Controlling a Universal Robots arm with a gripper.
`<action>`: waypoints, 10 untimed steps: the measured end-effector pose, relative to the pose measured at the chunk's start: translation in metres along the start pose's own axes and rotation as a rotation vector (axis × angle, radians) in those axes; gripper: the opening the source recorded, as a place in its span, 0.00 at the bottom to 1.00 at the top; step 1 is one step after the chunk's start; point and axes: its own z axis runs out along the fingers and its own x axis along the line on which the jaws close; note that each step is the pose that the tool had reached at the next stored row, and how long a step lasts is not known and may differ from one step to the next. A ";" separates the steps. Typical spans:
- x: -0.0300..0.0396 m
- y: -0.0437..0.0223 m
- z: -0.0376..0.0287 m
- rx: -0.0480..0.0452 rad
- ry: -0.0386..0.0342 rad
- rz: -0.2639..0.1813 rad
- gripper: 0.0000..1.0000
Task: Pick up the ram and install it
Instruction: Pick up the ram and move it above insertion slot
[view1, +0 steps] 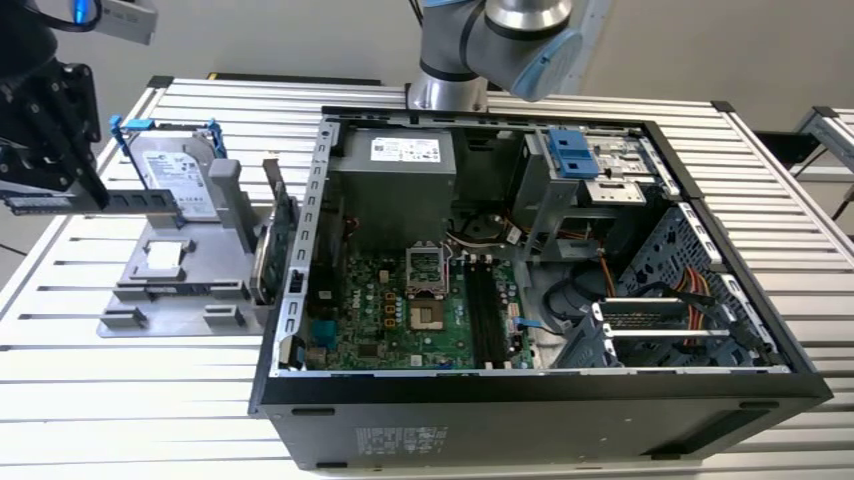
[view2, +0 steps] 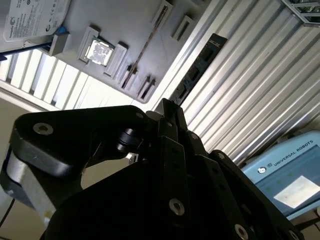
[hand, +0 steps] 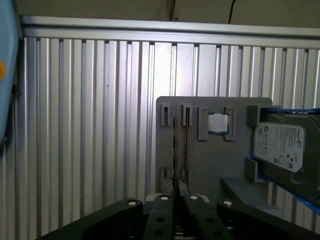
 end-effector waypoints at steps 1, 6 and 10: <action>0.0000 0.0000 -0.0006 0.0000 0.0000 0.000 0.00; 0.0000 0.0000 -0.0017 0.0002 -0.0001 0.000 0.00; -0.0001 0.0000 -0.0022 -0.0001 0.0001 0.000 0.00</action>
